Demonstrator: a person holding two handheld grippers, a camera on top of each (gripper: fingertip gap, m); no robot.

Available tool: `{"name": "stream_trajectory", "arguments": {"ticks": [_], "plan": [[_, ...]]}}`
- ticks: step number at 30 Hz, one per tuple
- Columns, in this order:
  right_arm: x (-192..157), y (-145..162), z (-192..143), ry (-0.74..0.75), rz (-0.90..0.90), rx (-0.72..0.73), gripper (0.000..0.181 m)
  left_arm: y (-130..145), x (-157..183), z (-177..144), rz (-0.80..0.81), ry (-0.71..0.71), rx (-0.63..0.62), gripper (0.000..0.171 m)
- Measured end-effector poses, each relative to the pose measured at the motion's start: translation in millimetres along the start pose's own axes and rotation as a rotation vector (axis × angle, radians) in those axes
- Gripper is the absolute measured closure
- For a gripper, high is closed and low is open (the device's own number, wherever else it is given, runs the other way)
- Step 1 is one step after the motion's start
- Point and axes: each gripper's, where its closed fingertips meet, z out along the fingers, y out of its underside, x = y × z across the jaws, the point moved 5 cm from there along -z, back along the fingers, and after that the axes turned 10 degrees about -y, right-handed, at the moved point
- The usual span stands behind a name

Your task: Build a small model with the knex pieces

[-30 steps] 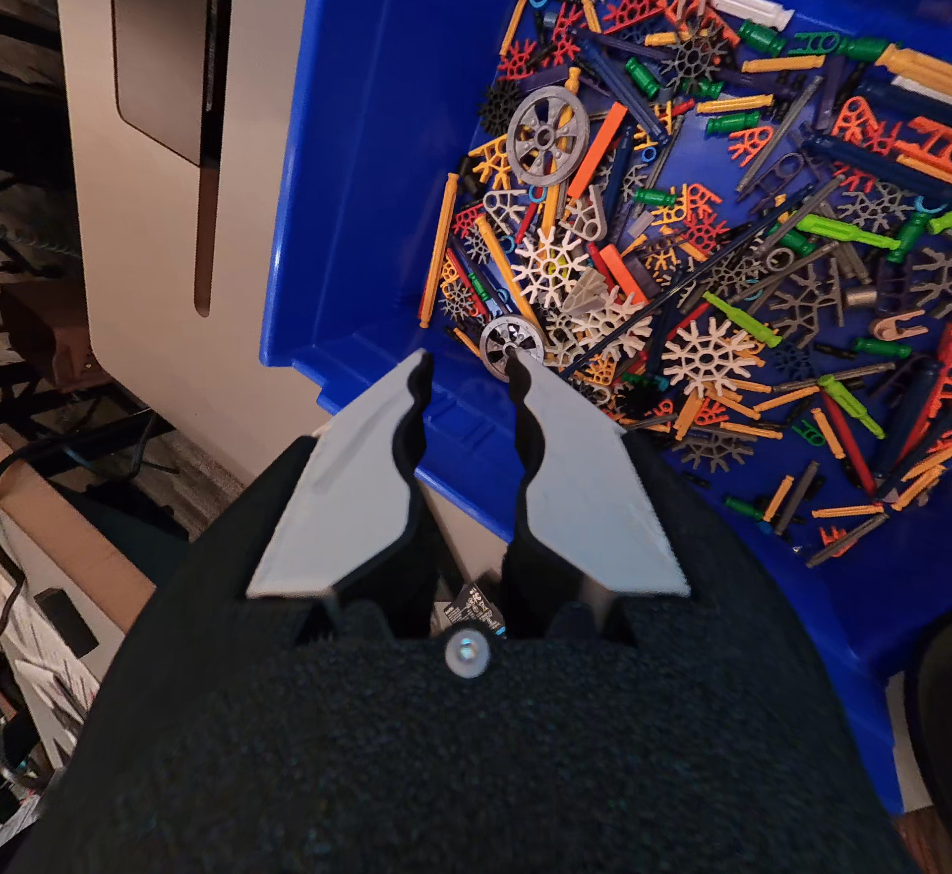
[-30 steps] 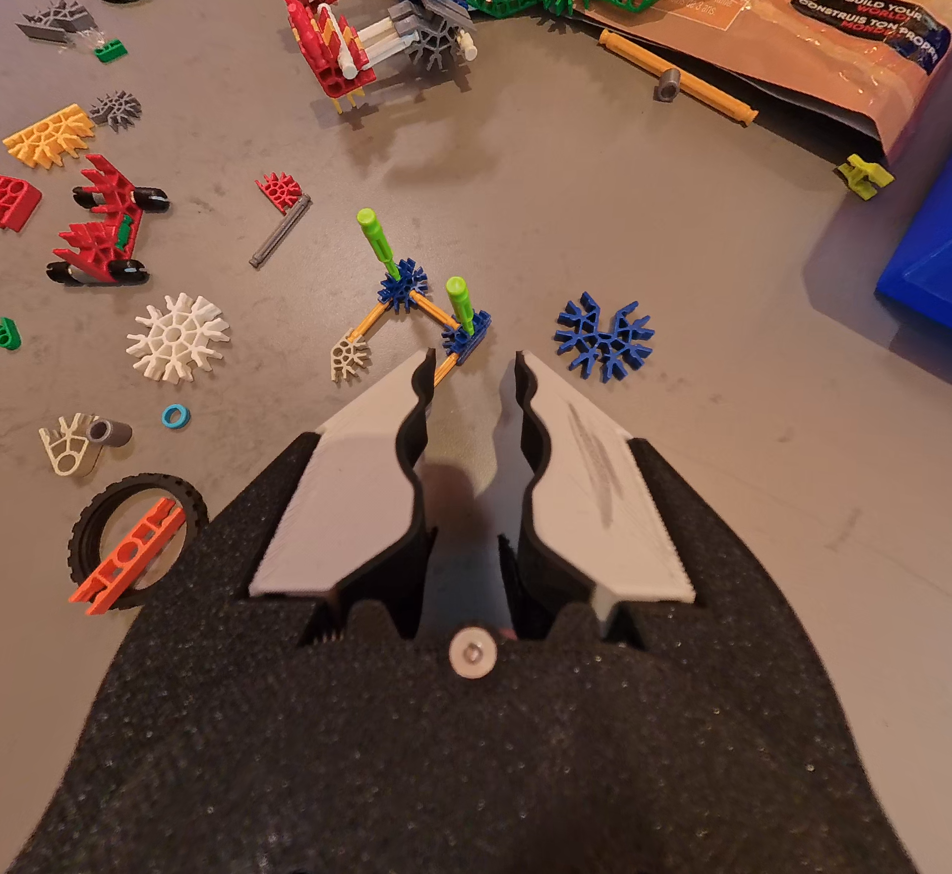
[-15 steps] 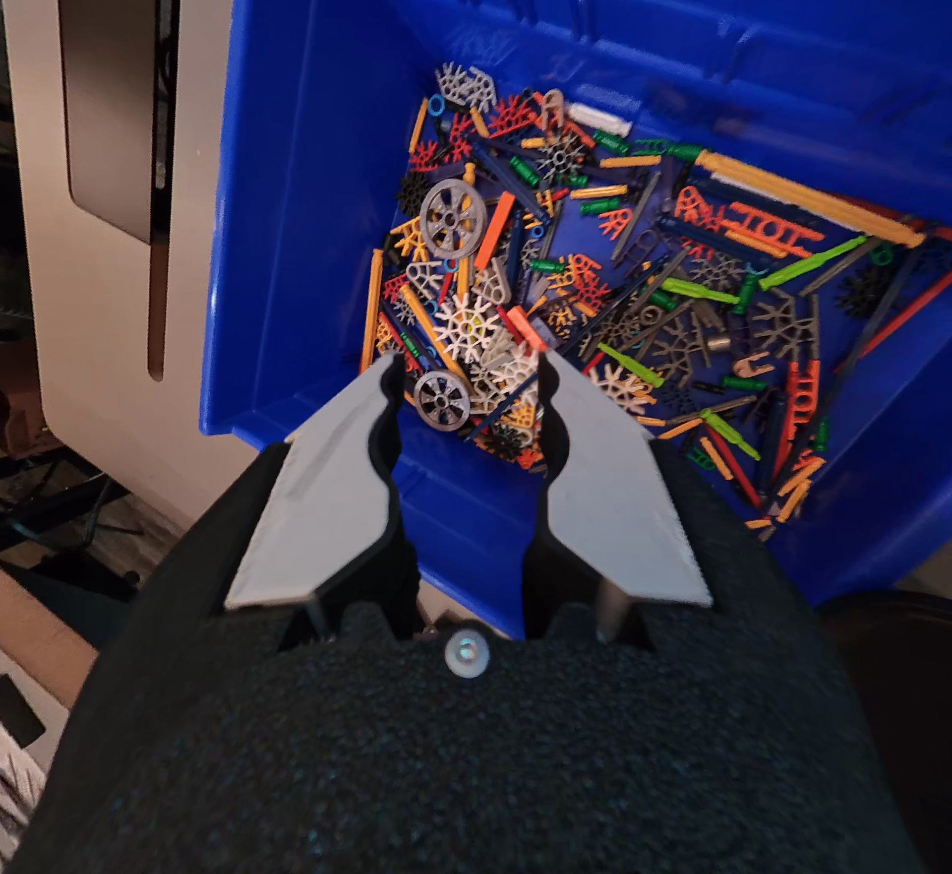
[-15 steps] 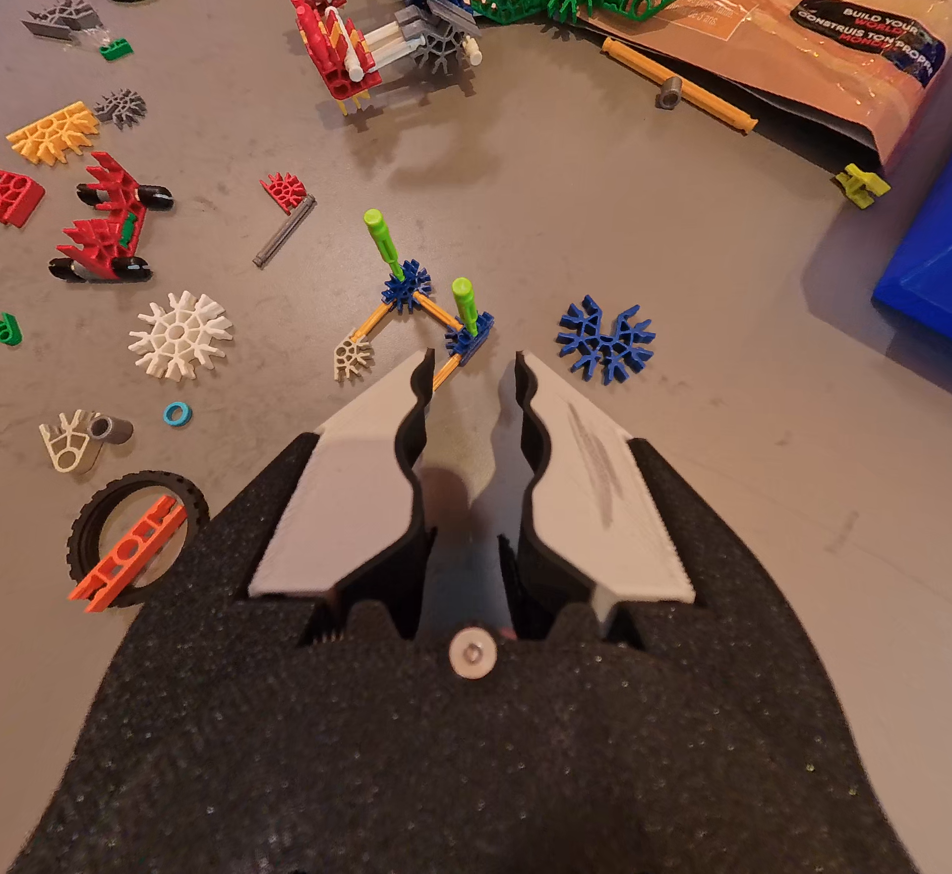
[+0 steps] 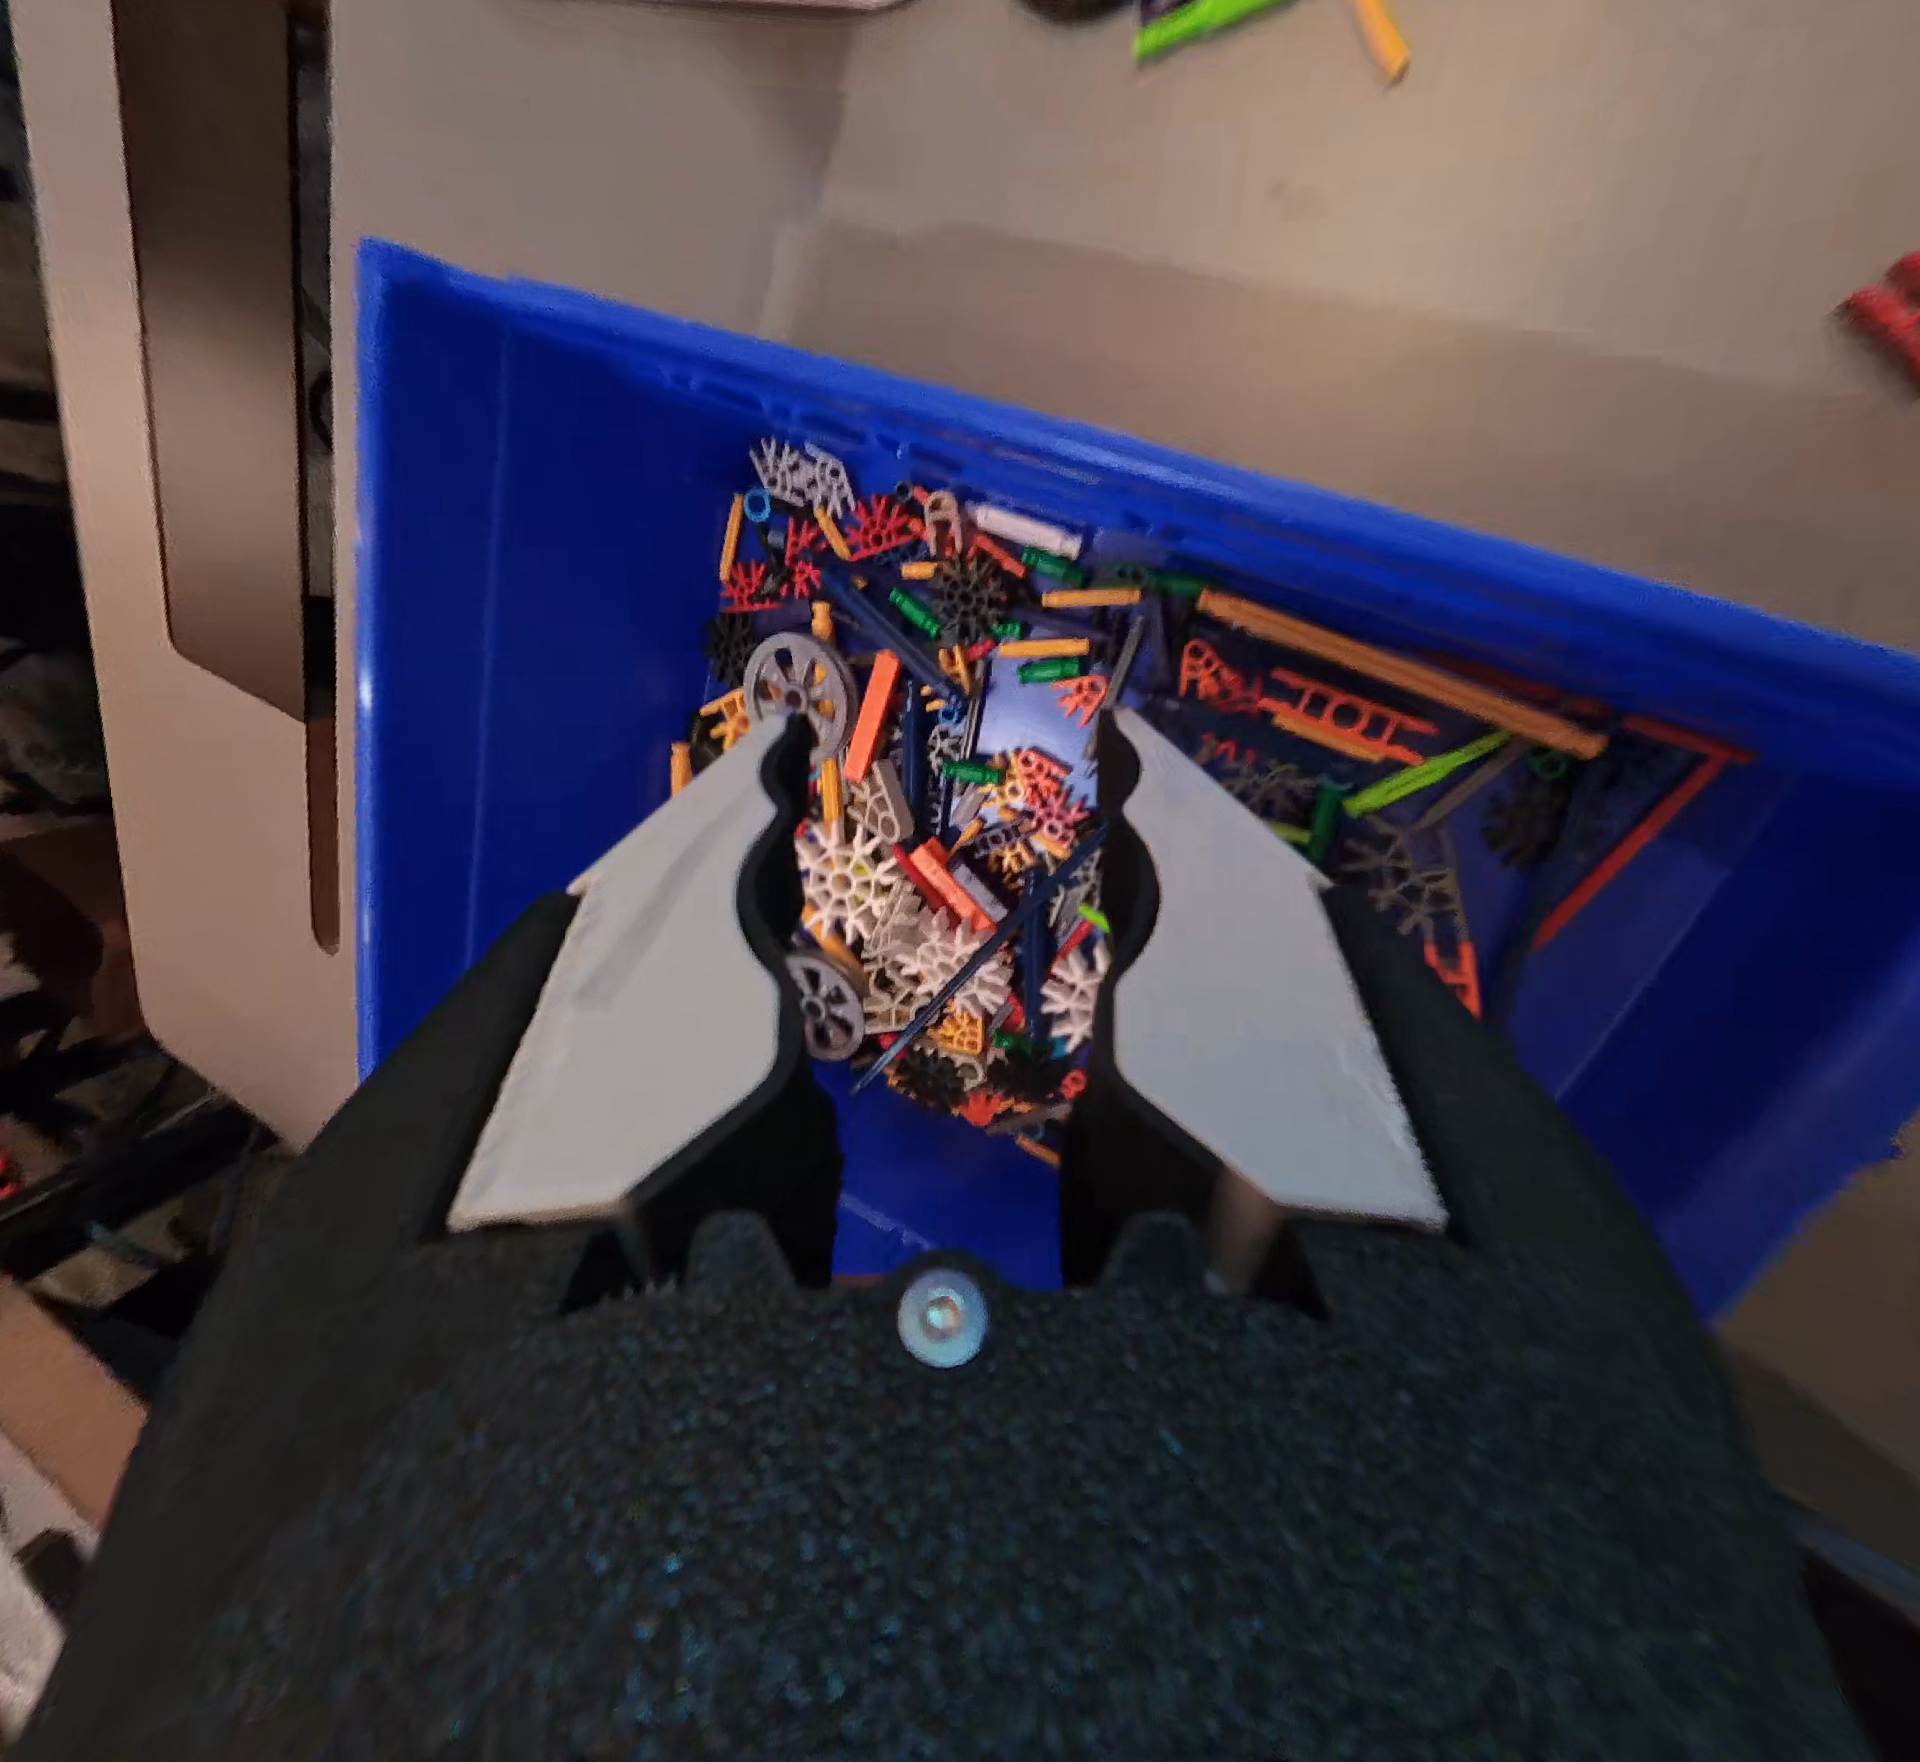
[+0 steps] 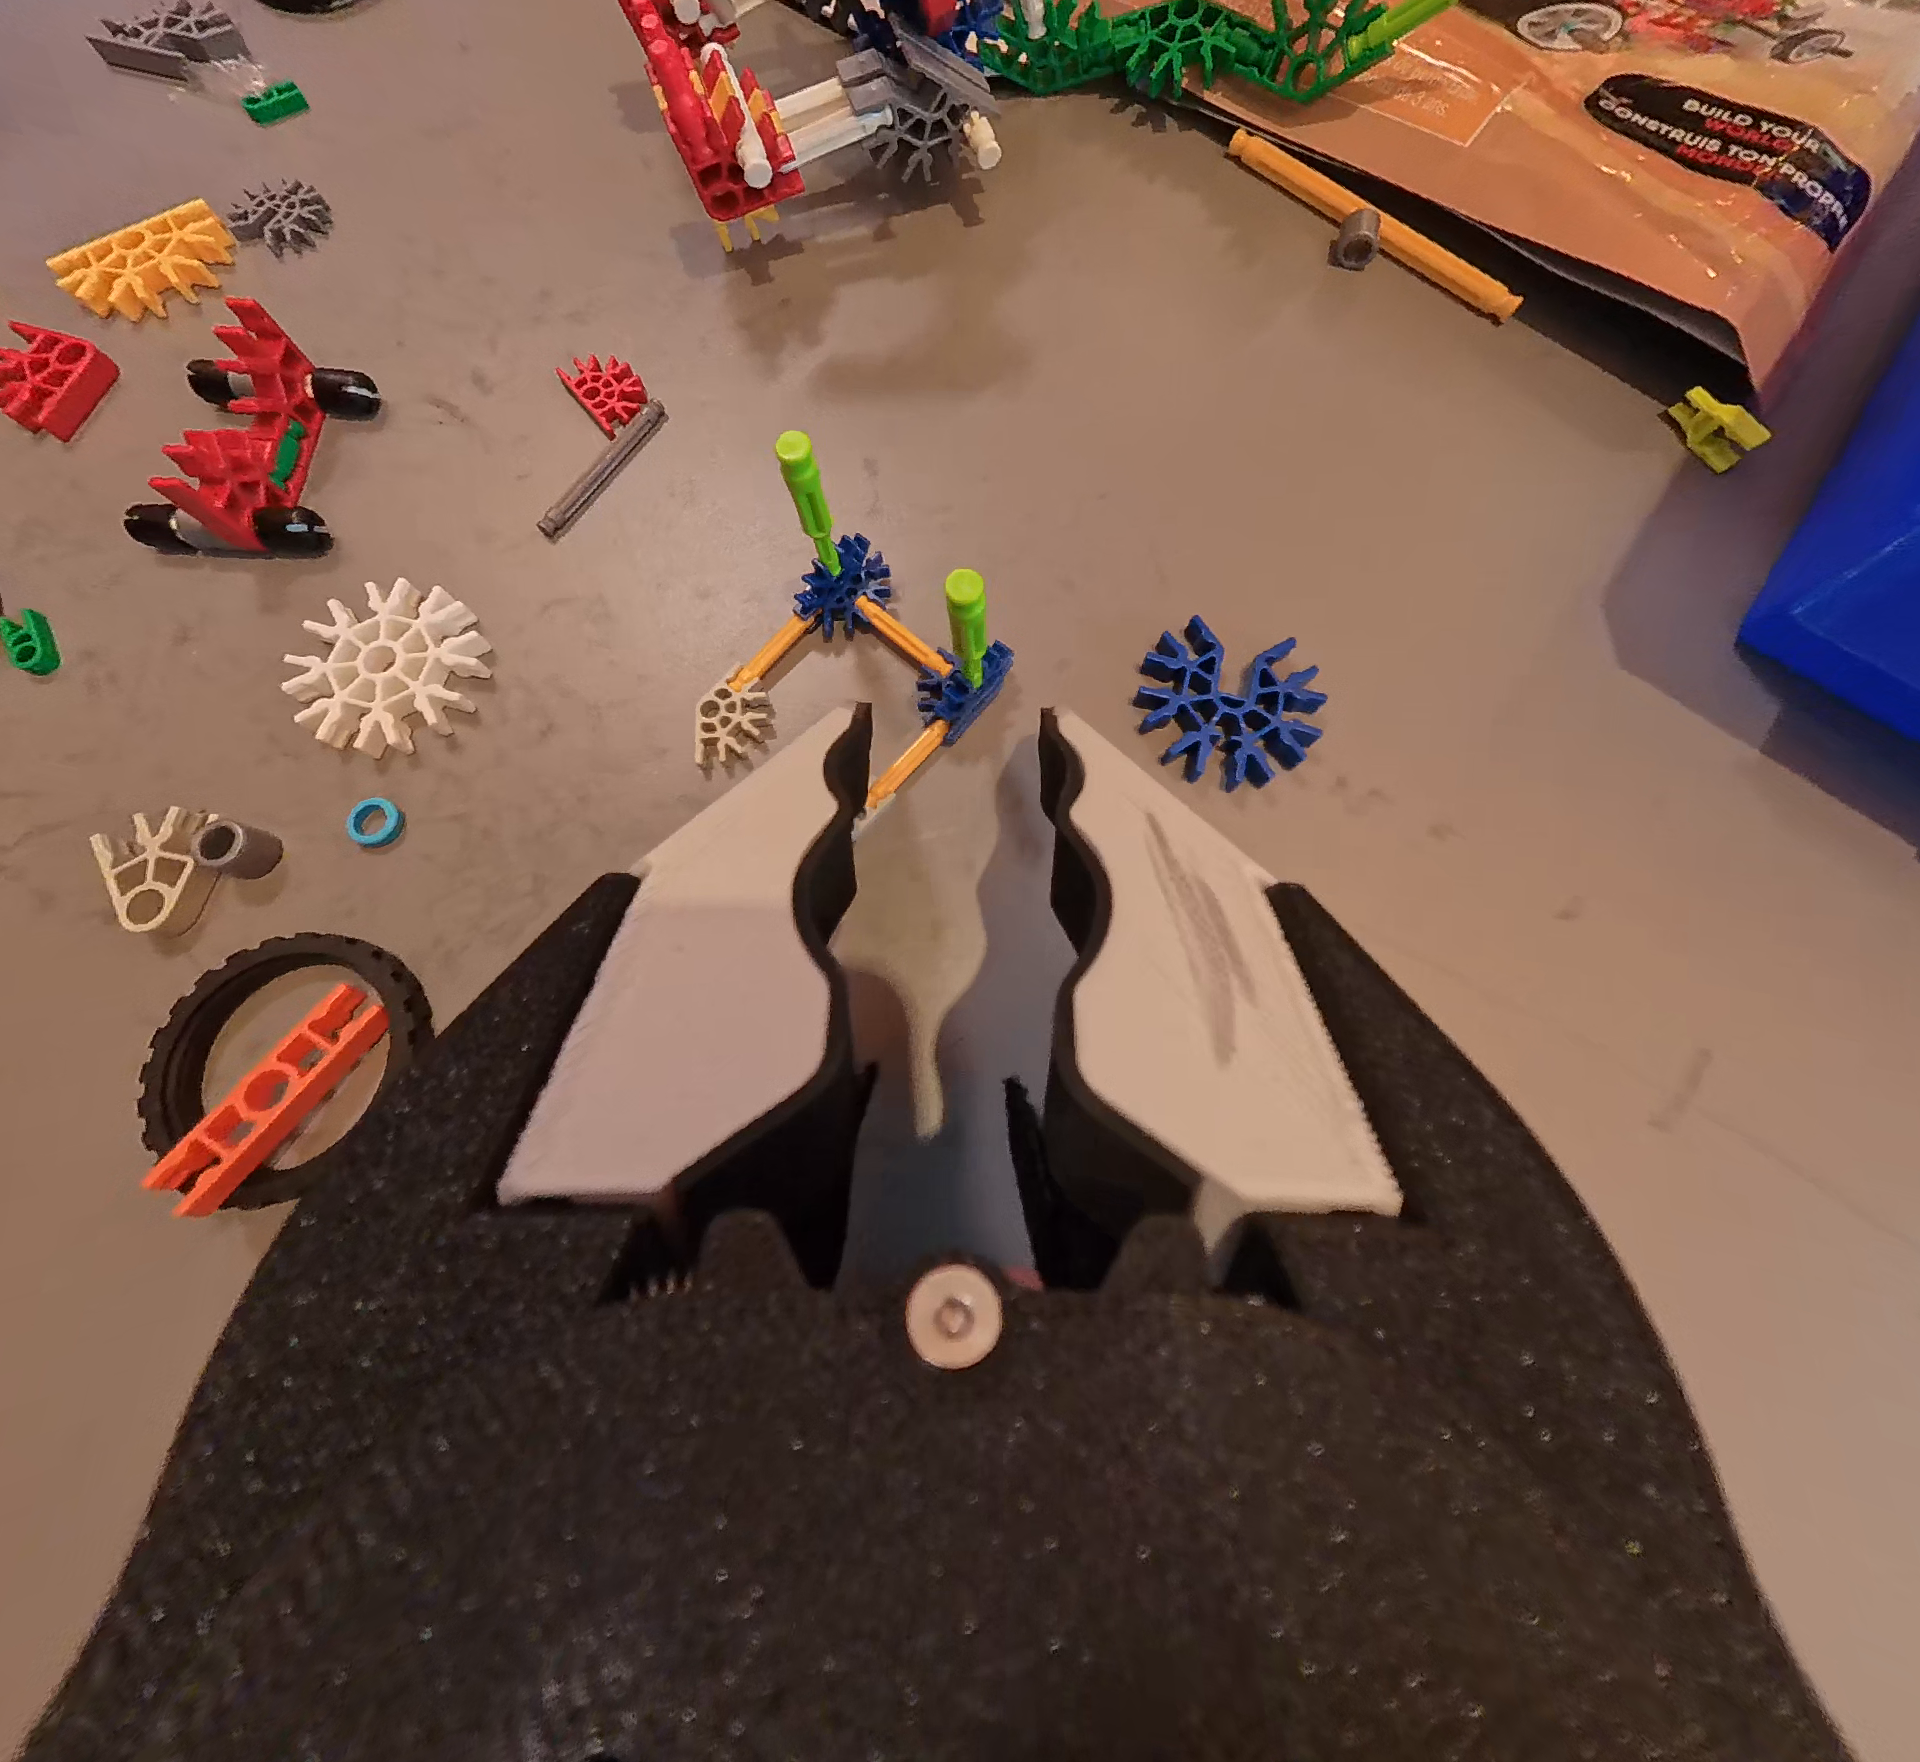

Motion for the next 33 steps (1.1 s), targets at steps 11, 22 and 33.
{"name": "stream_trajectory", "arguments": {"ticks": [11,22,33], "plan": [[-2.6,-1.6,-1.5,-0.011,-0.027,0.018,0.149,6.3,-18.6,15.7,-0.085,0.004,-0.043,0.118],[-3.3,-2.6,-1.7,-0.013,-0.046,0.024,0.149,-76.4,-1.1,-37.6,-0.027,-0.072,0.204,0.121],[-6.6,-4.4,-4.6,-0.025,-0.072,0.051,0.149,-128.5,113.7,-47.1,0.06,-0.018,0.3,0.11]]}}
